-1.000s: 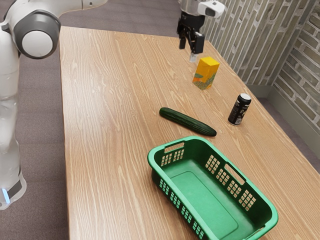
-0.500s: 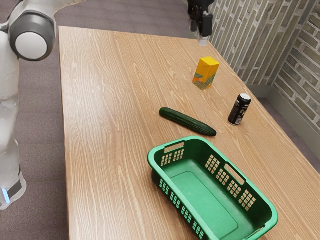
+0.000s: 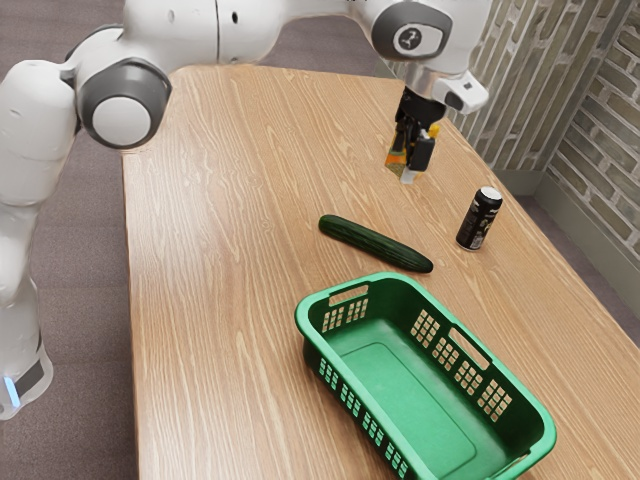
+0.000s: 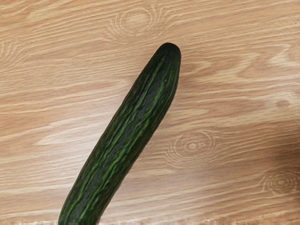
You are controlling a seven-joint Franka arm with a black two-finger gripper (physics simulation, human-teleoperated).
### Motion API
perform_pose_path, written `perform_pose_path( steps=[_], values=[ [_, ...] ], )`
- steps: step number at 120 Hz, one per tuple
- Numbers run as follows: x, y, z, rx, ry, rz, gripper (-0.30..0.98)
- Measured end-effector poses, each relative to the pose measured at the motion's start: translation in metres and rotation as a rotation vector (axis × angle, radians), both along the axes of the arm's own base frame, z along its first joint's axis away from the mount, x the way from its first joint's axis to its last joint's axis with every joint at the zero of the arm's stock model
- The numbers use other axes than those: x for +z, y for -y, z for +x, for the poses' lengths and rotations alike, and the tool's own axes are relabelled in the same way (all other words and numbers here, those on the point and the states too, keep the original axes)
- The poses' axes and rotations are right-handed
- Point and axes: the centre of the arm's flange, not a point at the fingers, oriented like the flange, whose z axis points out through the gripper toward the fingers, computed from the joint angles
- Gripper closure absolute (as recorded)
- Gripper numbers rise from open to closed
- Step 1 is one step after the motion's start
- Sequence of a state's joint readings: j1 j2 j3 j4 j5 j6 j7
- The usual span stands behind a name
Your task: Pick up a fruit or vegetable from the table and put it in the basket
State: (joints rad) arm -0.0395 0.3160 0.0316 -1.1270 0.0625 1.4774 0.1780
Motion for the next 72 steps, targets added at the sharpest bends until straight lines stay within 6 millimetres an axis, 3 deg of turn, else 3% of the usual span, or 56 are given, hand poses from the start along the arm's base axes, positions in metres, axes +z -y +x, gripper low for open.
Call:
perform_pose_path(
  steps=[17, 39, 62, 72],
  values=[
    [-0.052, 0.014, -0.002, -0.079, -0.035, -0.008, 0.0],
    [-0.115, -0.02, -0.005, -0.092, -0.073, -0.009, 0.0],
    [-0.125, -0.047, -0.001, -0.149, -0.017, 0.004, 0.0],
    [-0.14, -0.049, -0.002, -0.187, -0.019, 0.008, 0.0]
  ],
)
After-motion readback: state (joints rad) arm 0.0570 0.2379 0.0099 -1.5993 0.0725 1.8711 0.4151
